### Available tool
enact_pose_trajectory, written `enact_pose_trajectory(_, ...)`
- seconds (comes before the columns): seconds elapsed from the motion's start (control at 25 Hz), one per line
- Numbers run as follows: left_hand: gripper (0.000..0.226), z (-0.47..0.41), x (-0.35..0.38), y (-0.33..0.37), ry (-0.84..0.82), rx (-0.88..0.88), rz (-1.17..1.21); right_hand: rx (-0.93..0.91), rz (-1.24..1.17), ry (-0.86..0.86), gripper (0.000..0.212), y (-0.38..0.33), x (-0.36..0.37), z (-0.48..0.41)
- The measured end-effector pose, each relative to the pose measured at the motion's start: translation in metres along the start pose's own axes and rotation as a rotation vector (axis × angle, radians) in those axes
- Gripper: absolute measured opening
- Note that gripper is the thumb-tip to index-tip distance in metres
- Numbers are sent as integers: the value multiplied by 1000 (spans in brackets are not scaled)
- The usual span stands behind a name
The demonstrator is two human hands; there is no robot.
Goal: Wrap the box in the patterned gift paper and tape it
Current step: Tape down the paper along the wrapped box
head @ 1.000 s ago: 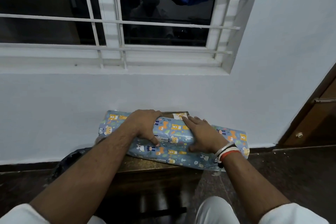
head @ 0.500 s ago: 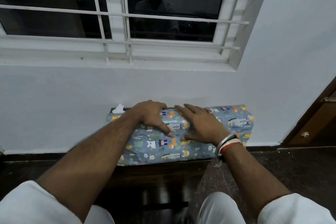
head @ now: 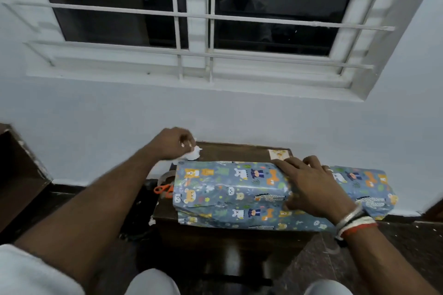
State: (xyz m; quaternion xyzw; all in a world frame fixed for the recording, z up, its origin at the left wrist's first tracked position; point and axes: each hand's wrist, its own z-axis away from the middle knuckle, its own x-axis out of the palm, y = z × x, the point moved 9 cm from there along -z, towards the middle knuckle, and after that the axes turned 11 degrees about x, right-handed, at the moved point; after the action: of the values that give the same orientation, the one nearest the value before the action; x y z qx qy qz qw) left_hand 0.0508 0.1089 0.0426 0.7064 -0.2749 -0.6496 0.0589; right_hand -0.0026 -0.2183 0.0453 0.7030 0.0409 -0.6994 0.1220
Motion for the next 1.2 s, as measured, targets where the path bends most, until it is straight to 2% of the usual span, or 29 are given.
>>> enact_pose_trajectory(0.12, 19, 38, 60, -54, -279, -76, -128, 12, 3, -4, 109, -3, -1, 2)
enact_pose_trajectory(0.16, 32, 46, 77, -62, -333, -70, -199, 14, 3, -6, 109, -3, -1, 2)
enact_pose_trajectory(0.24, 63, 56, 93, -65, -343, -73, -264, 19, 0, -17, 111, -2, -2, 2)
enact_pose_trajectory(0.28, 68, 58, 96, -62, -305, -82, -234, 19, -1, -19, 111, -3, -2, 3)
enact_pose_trajectory(0.4, 46, 61, 96, -41, -192, -37, -140, 15, 3, -9, 111, -6, -3, 6)
enact_pose_trajectory(0.56, 24, 63, 98, -32, -186, -70, -150, 20, -26, -8, 111, -5, -6, 7)
enact_pose_trajectory(0.68, 29, 64, 94, -27, -164, -105, -172, 15, -31, 11, 111, -4, -5, 10)
enact_pose_trajectory(0.8, 34, 59, 85, -29, -154, -157, -97, 17, -56, 17, 111, -2, -4, 11)
enact_pose_trajectory(0.88, 15, 47, 65, -30, -116, -158, -60, 13, -57, 23, 111, -1, -3, 11)
enact_pose_trajectory(1.0, 5, 14, 24, -20, -31, -55, -50, 3, -69, 40, 110, 0, -2, 8)
enact_pose_trajectory(1.2, 12, -71, -4, 36, 34, 109, -80, -10, -105, 57, 109, 2, 0, 3)
